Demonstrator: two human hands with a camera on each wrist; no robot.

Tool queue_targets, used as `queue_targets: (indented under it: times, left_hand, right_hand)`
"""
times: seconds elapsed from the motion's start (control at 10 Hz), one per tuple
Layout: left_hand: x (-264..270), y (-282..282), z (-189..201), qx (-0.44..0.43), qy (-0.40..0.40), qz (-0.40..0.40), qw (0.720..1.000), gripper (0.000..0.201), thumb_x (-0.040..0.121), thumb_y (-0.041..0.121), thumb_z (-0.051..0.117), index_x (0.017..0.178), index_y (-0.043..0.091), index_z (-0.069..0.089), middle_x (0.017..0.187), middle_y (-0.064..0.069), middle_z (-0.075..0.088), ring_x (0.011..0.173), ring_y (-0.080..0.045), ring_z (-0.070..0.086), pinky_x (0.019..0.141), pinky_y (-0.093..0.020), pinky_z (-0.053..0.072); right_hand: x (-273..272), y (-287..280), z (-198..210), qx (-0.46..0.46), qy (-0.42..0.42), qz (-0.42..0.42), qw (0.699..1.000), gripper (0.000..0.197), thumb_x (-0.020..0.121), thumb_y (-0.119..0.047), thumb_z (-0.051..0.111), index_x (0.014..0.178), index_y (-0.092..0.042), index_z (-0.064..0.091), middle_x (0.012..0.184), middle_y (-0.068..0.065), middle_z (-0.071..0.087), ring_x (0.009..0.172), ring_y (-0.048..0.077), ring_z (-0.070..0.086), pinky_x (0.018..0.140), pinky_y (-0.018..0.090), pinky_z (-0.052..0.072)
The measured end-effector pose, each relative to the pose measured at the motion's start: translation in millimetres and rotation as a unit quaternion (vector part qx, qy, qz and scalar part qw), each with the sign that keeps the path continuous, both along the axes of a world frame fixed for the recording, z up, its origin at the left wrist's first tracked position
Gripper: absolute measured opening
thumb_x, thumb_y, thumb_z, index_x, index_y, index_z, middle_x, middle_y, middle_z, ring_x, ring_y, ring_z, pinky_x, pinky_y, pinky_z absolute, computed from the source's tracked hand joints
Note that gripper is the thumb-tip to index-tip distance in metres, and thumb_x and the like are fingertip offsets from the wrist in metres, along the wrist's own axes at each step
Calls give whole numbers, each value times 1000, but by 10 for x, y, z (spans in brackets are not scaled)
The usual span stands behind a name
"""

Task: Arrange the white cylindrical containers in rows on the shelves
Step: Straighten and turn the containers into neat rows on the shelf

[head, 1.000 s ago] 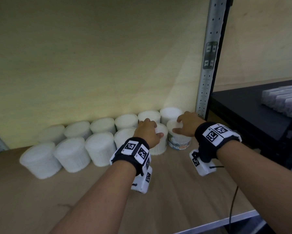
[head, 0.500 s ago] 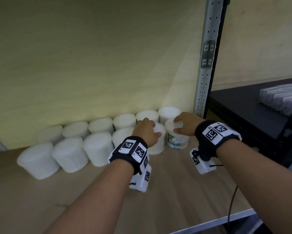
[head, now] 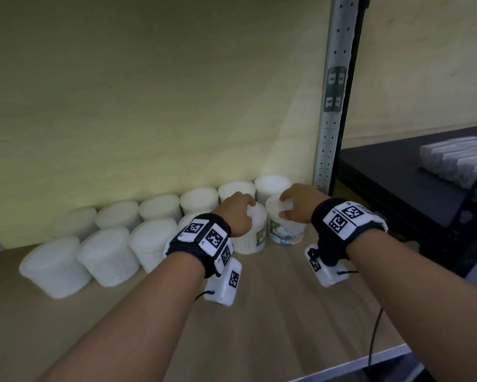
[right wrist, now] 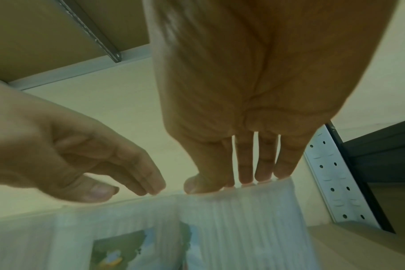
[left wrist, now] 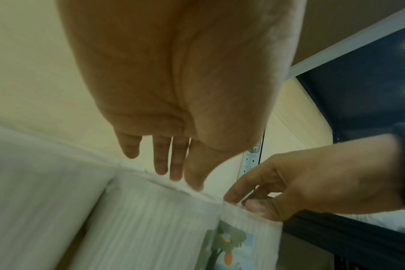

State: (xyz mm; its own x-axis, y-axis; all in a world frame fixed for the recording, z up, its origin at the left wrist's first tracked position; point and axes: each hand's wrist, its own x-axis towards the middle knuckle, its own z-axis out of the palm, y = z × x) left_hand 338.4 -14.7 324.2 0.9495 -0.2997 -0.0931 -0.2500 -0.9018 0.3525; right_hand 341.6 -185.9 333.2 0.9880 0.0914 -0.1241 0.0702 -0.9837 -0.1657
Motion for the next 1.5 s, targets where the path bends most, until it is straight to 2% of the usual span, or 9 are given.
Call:
queue_targets:
  times: [0.1,0.3,0.6,0.8,1.0,1.1,1.3,1.4,1.5]
  left_hand:
    - [-2,-44,-33,3,-80,61,995,45,95,38,48,132,12,47,137,-9,43,130,-28,38,107,-42,36]
    - [10,-93,-169,74,-77,91,990,56,91,50,49,131,11,47,136,-10,40,129,-29,37,103,-42,38]
    - [52,-44,-91,82,-33,39,995,51,94,35,53,140,18,41,144,-6,39,133,-27,38,108,-45,36]
    - [65,-6,-61,15,-7,25,1000,50,92,9,49,139,21,42,146,-3,41,135,-25,38,112,-45,32]
    - [3,-135,-159,18,-102,108,989,49,92,42,52,128,9,49,133,-12,42,128,-30,36,103,-43,39]
    - [10,-167,-210,50,-105,108,987,53,91,47,52,127,7,50,133,-13,42,127,-30,37,100,-41,40]
    - [57,-126,-160,63,-70,79,992,55,91,43,54,135,12,47,139,-9,42,130,-27,40,105,-42,38]
    - [80,-93,-110,66,-37,55,996,53,91,33,56,141,18,42,144,-4,40,133,-26,40,109,-45,35]
    - [91,-55,-105,-4,-13,41,999,51,90,17,56,139,21,43,145,-3,41,134,-24,40,112,-45,34]
  right_hand:
    - [1,-6,0,2,-1,2,1000,58,92,-39,56,143,-16,42,151,5,35,138,24,36,113,32,30]
    - [-5,-8,3,1,-4,7,1000,57,92,-38,56,143,-14,42,150,6,37,137,23,37,112,32,30]
    - [-11,-15,-5,-3,-6,12,1000,58,93,-39,55,144,-15,41,150,6,37,138,23,37,113,31,30]
    - [4,-12,-4,-7,-5,13,1000,58,93,-40,54,144,-15,40,151,6,36,138,23,36,113,31,29]
    - [0,-20,-8,-6,-3,14,1000,58,93,-40,54,144,-15,40,151,6,36,138,23,36,113,32,29]
    - [-5,-27,-21,-5,-4,14,1000,58,93,-40,54,144,-15,41,150,6,37,138,24,37,113,33,30]
    - [3,-31,-21,-1,-6,12,1000,57,93,-40,54,143,-15,41,149,6,38,137,24,37,113,32,30]
    - [0,-23,-22,3,-8,11,1000,57,92,-40,55,143,-16,42,149,6,38,137,24,37,113,33,30]
    - [-7,-23,-22,5,-6,9,1000,57,93,-40,55,143,-16,42,149,6,37,137,24,37,113,33,31]
